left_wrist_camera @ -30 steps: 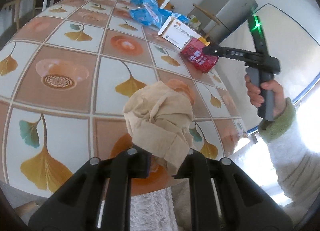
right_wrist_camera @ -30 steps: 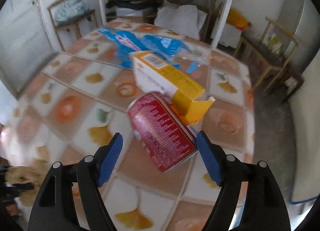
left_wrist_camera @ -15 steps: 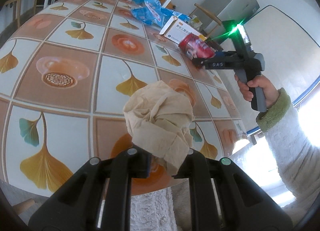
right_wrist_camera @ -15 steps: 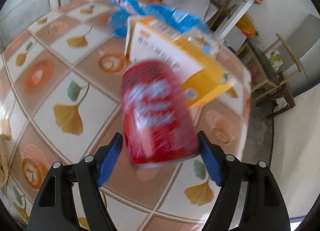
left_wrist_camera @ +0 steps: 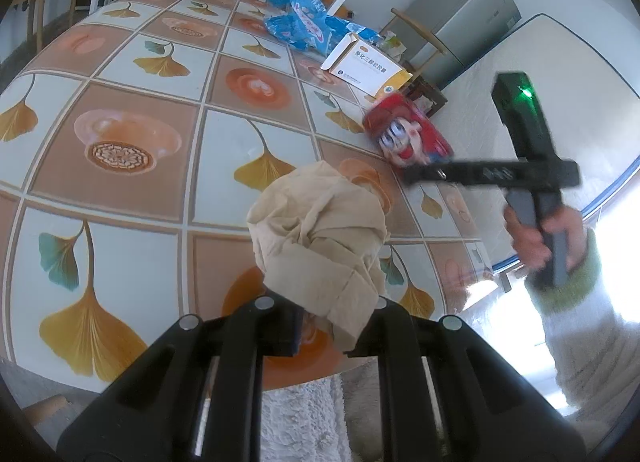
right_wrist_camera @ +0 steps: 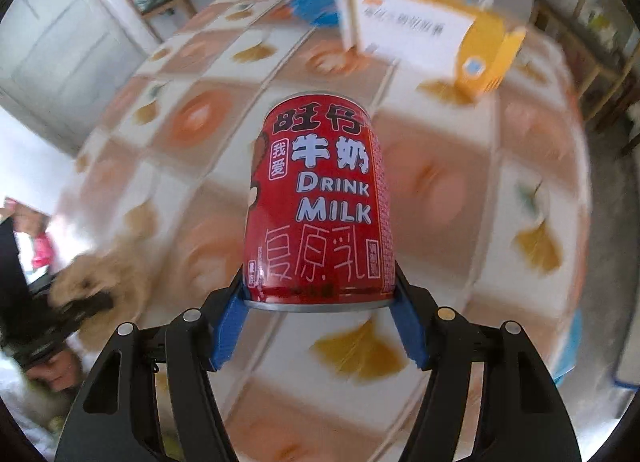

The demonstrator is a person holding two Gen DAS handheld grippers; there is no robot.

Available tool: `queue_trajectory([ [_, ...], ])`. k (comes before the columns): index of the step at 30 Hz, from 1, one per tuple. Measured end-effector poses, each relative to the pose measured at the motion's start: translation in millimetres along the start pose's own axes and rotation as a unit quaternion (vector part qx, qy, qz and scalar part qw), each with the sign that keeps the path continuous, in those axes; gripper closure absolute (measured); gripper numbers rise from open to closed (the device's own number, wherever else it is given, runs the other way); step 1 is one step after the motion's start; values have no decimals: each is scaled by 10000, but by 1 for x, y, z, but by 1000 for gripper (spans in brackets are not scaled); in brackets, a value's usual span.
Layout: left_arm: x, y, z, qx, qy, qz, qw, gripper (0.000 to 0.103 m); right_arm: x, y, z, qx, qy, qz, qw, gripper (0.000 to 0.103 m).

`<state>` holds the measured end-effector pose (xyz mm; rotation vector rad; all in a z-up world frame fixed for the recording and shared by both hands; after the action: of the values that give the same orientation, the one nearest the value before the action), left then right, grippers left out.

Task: Collect trash
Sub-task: 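Grasp the red Drink Milk can with the right tool while the left tool holds the towel, then carry the towel and can over the blue wastebasket and open both tools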

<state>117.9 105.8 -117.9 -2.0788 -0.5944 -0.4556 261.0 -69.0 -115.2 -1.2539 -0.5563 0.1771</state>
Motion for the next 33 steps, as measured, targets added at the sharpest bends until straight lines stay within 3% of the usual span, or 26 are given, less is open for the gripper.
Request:
queue_trajectory([
  [3, 0, 0, 0, -3, -8, 1, 10000, 91, -12, -3, 11, 257, -27, 145, 9996, 37],
  [6, 0, 0, 0, -19, -37, 2, 10000, 91, -11, -8, 14, 181, -69, 57, 9998, 25],
  [14, 0, 0, 2, -78, -116, -18, 9999, 91, 6, -1, 21, 275, -30, 56, 9996, 24],
  [20, 0, 0, 2, -93, -133, -25, 9999, 91, 12, 10, 22, 367, 175, 72, 9991, 26],
  [22, 0, 0, 2, -92, -132, -25, 9999, 91, 11, 9, 21, 423, 279, 39, 9987, 38],
  [33, 5, -9, -4, -48, -115, -182, 9998, 93, 1, -2, 15, 1039, 932, -121, 9901, 39],
])
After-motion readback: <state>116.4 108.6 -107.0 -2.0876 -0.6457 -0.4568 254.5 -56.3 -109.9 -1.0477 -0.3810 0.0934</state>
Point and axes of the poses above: each gripper's, at about its wrist camera, not at the fingertips, and y roughly the way its jaws point, z to its left, x to its top, the point moved 6 cm from there along y, roughly the way its jaws point, and after that the axes turned 1 degree about x, right-handed, at the moved point
